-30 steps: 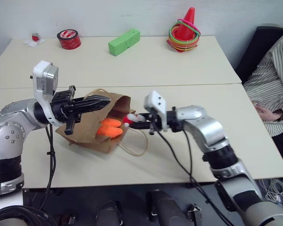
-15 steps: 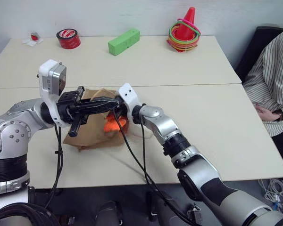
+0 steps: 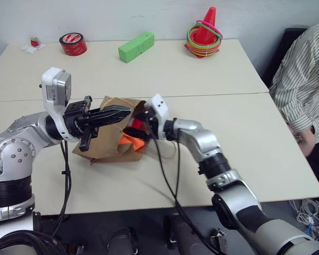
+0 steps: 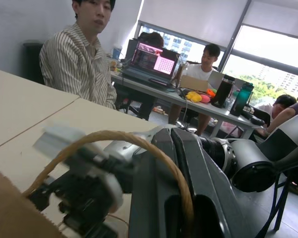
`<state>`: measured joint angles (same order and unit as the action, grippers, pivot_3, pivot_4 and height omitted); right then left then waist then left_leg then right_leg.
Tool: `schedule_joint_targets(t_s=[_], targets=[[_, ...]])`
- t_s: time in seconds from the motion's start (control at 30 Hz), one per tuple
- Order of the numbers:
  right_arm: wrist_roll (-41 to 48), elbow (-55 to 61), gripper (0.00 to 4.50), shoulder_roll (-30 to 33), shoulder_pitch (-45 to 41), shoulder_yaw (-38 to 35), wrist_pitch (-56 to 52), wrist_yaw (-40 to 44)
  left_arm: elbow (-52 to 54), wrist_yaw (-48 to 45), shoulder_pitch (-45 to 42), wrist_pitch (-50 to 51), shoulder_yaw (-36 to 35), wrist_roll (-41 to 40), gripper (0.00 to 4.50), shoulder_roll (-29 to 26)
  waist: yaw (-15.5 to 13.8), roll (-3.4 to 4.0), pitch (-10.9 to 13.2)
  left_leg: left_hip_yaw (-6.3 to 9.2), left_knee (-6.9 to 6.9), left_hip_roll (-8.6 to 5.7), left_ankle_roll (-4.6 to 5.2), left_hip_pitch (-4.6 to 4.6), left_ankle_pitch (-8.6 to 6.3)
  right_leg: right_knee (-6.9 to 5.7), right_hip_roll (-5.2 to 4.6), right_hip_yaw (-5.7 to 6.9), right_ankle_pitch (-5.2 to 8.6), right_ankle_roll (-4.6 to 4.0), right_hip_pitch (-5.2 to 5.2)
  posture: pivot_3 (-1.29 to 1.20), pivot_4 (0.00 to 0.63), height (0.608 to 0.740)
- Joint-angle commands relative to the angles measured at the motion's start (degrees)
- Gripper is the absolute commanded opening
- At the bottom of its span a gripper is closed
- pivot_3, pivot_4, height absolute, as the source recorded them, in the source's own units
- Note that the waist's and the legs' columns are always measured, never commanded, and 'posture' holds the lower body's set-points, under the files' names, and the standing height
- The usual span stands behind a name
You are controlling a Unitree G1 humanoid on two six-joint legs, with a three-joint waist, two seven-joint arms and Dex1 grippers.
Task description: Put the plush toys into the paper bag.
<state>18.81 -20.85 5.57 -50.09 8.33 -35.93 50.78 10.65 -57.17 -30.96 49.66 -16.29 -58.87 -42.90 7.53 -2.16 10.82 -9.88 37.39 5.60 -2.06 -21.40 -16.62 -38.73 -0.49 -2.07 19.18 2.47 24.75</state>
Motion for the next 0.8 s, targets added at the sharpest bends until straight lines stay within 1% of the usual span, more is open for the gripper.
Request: schedule_joint_targets(t_s=[0.03,0.17,0.27,0.43,0.53,0.6,0.73,0.8], targets=[[4.93,6.21,4.43,5.29,0.73,-1.38,-6.5,6.22,1.27,-0.01,-0.39,-1.18,-1.55,-0.84,0.0,-0.06,-0.12,-0.01,0.0,0.0,0.02,0.0,0.0,-0.01,0.0,0.0,0.0,0.0,0.0,0.0,0.01,0.0,0.15,0.74],[4.06,4.12,4.43,10.63,0.25,-0.38,-8.99,8.16,1.42,0.03,-0.62,-1.44,-1.23,-0.87,0.0,0.31,0.33,0.01,0.01,-0.02,-0.01,0.01,-0.01,0.05,0.01,-0.01,0.04,-0.01,0.0,-0.01,-0.01,0.0,0.15,0.74],[0.84,-0.17,4.43,13.62,-0.65,2.03,-9.01,8.85,1.89,-0.21,-0.59,-1.4,-0.8,-0.92,0.0,0.53,0.4,0.0,0.01,-0.05,-0.09,0.01,-0.03,0.08,0.02,0.01,0.06,-0.04,0.0,-0.01,0.01,0.0,0.15,0.74],[-1.7,-4.28,4.43,15.41,-1.26,6.94,-10.3,12.92,1.98,-0.45,-0.76,-1.45,-0.49,-0.73,0.0,0.62,0.49,0.0,0.01,-0.1,-0.1,0.0,-0.02,0.07,0.01,0.1,0.05,-0.08,0.0,0.0,0.01,0.0,0.15,0.74],[-0.97,-3.34,3.84,15.0,-0.9,8.89,-13.07,15.73,2.07,-0.21,-0.96,-1.67,-0.49,-0.64,0.0,0.8,0.37,0.0,0.01,-0.07,-0.11,0.03,-0.03,0.1,0.02,0.1,0.08,-0.06,0.0,-0.01,-0.01,0.0,0.15,0.74],[-0.92,-2.76,3.24,14.51,-0.64,9.36,-12.96,16.6,1.95,-0.13,-1.06,-1.86,-0.43,-0.49,0.0,0.94,0.36,0.0,0.01,-0.07,-0.11,0.03,-0.03,0.1,0.02,0.1,0.07,-0.06,0.0,0.0,-0.02,0.0,0.15,0.74],[2.2,-1.33,1.74,13.09,-0.67,5.98,-16.38,16.59,2.22,0.49,-0.86,-2.39,-0.41,-0.27,0.0,1.57,0.33,0.01,0.01,-0.08,-0.07,0.02,-0.03,0.09,0.01,0.08,0.06,-0.06,0.0,0.0,-0.03,0.0,0.15,0.74],[5.9,2.87,1.03,14.83,0.2,3.57,-21.14,17.82,2.45,0.94,-0.73,-2.77,-0.49,-0.16,0.0,1.9,0.15,0.01,0.02,-0.07,-0.07,0.02,-0.03,0.09,0.01,0.06,0.06,-0.06,0.0,0.0,-0.02,0.0,0.15,0.74]])
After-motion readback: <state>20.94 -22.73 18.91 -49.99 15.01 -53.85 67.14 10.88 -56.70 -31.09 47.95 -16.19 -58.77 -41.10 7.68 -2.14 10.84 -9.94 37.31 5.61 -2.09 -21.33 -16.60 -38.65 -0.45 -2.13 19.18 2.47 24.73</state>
